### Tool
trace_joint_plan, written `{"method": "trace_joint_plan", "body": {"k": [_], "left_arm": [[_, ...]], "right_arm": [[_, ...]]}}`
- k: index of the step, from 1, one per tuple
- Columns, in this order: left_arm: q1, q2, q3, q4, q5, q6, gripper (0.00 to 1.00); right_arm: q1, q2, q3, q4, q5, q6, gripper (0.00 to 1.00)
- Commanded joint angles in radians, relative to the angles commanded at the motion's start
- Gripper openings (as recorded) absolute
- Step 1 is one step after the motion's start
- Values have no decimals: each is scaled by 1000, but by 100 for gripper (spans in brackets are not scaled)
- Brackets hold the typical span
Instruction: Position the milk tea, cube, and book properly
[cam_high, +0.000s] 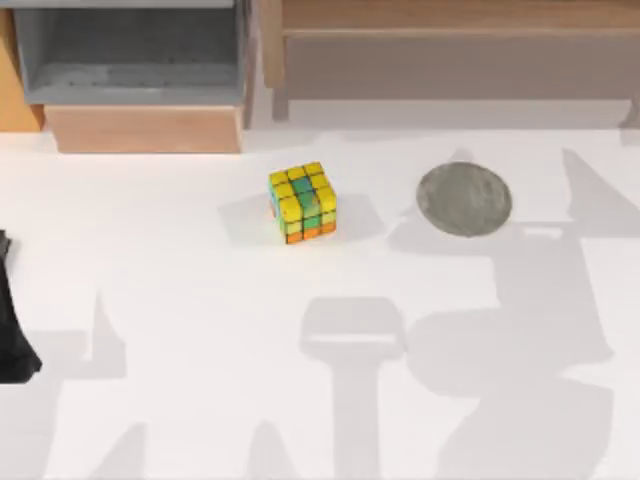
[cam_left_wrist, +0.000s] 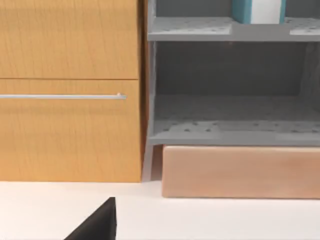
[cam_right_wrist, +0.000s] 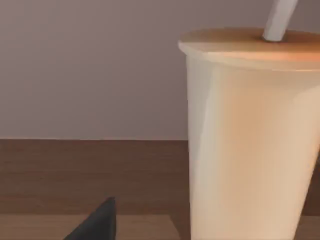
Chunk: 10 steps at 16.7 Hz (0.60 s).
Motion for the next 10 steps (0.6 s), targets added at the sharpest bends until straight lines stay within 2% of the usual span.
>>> {"method": "trace_joint_plan", "body": {"k": [4, 10], "left_arm": [[0, 0, 0, 0, 0, 0, 100], [0, 0, 0, 0, 0, 0, 100]], "right_arm": [[-21, 117, 68, 51, -21, 1, 100], [-16, 120, 67, 50, -19, 1, 100]]}}
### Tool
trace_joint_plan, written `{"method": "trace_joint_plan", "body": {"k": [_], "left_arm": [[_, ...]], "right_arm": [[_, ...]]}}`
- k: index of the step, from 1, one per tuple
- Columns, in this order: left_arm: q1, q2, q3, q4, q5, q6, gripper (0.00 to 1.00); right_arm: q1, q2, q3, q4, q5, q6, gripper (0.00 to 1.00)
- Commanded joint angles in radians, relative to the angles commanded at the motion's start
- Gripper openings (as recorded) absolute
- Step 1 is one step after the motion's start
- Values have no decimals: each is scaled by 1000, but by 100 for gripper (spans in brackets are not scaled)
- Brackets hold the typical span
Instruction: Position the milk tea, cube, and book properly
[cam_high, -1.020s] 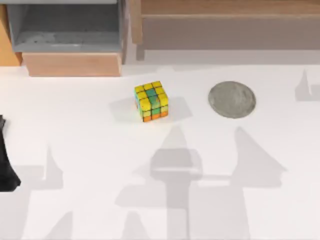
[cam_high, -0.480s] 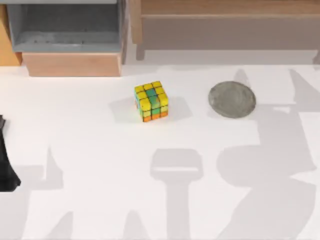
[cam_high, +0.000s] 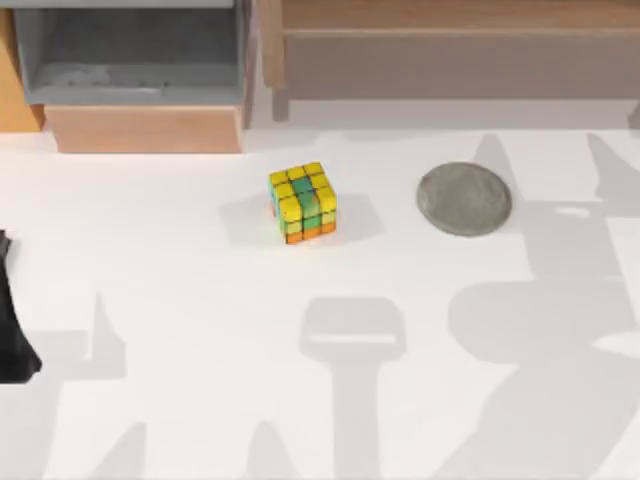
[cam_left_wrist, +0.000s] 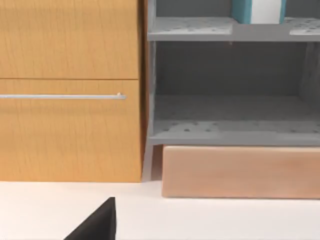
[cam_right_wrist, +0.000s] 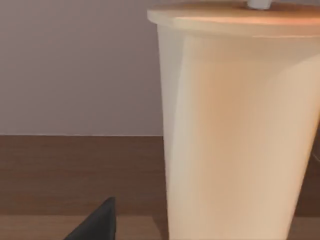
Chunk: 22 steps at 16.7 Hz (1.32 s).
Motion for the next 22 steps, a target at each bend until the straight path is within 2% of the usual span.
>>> {"method": "trace_joint_plan", "body": {"k": [10, 16, 22], "left_arm": [[0, 0, 0, 0, 0, 0, 100], [0, 0, 0, 0, 0, 0, 100], [0, 0, 0, 0, 0, 0, 100]], "right_arm": [[42, 235, 344, -104, 49, -2, 100], [48, 258, 377, -116, 55, -2, 100], [48, 258, 377, -116, 55, -2, 55]]}}
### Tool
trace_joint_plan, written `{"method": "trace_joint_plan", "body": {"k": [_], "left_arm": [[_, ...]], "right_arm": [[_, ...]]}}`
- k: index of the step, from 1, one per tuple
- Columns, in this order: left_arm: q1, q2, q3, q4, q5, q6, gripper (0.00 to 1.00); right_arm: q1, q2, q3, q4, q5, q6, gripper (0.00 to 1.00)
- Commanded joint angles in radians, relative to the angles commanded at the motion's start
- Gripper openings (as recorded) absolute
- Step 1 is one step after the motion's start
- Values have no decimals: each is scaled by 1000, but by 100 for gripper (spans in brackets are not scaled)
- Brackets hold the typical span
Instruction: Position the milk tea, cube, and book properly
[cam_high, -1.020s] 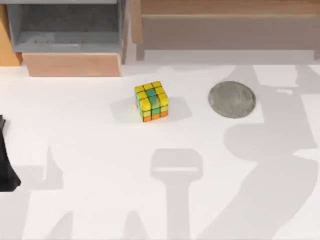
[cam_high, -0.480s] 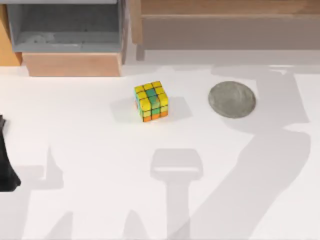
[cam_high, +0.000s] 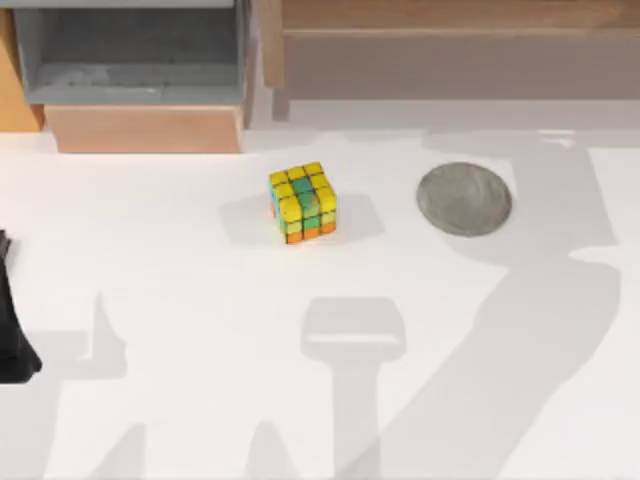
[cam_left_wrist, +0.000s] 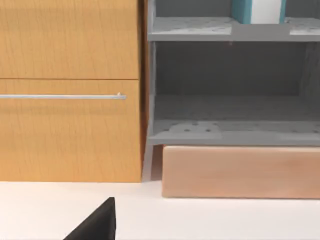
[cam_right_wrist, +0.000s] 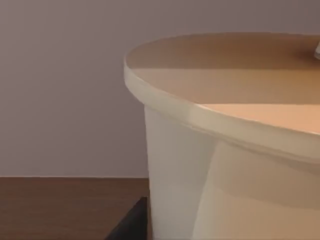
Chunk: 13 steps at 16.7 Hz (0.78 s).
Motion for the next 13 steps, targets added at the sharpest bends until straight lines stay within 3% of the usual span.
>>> {"method": "trace_joint_plan", "body": {"k": [7, 13], "left_arm": [[0, 0, 0, 0, 0, 0, 100], [0, 0, 0, 0, 0, 0, 100]], "right_arm": [[0, 0, 0, 0, 0, 0, 2], [0, 0, 0, 0, 0, 0, 0]]}}
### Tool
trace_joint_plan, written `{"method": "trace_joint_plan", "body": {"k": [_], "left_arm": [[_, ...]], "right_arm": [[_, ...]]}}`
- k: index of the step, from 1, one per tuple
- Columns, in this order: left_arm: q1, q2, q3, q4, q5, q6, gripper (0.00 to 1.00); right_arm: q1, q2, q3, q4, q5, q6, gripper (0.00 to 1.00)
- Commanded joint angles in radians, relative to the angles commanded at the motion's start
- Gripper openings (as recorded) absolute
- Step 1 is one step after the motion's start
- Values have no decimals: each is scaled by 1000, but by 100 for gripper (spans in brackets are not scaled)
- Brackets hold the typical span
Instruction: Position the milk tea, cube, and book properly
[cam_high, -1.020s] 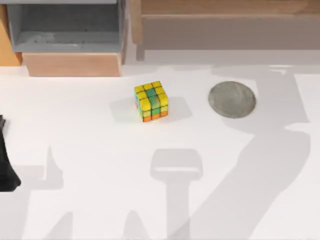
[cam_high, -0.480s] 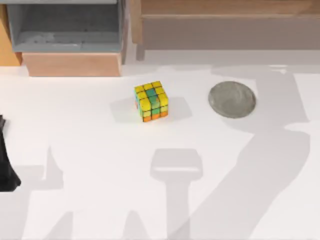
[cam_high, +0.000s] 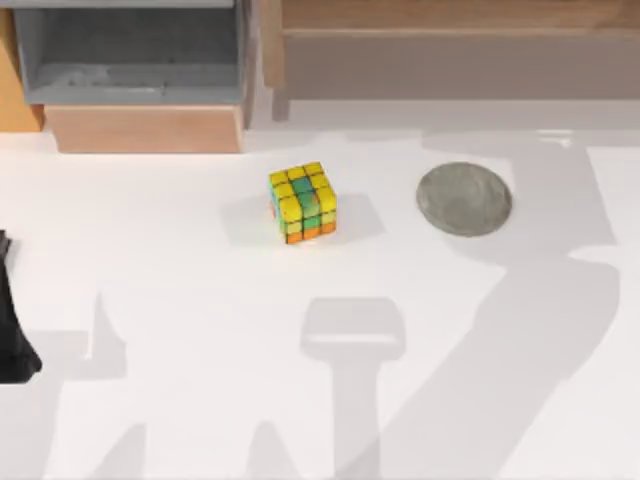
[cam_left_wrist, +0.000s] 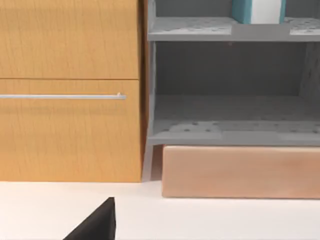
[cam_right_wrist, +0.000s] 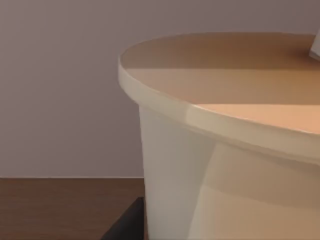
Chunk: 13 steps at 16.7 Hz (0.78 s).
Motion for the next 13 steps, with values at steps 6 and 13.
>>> {"method": "trace_joint_plan", "body": {"k": [6, 13], "left_arm": [[0, 0, 0, 0, 0, 0, 100], [0, 0, 0, 0, 0, 0, 100]], "right_arm": [[-17, -35, -40, 8, -2, 1, 0], [-56, -263, -334, 71, -55, 4, 0]]}}
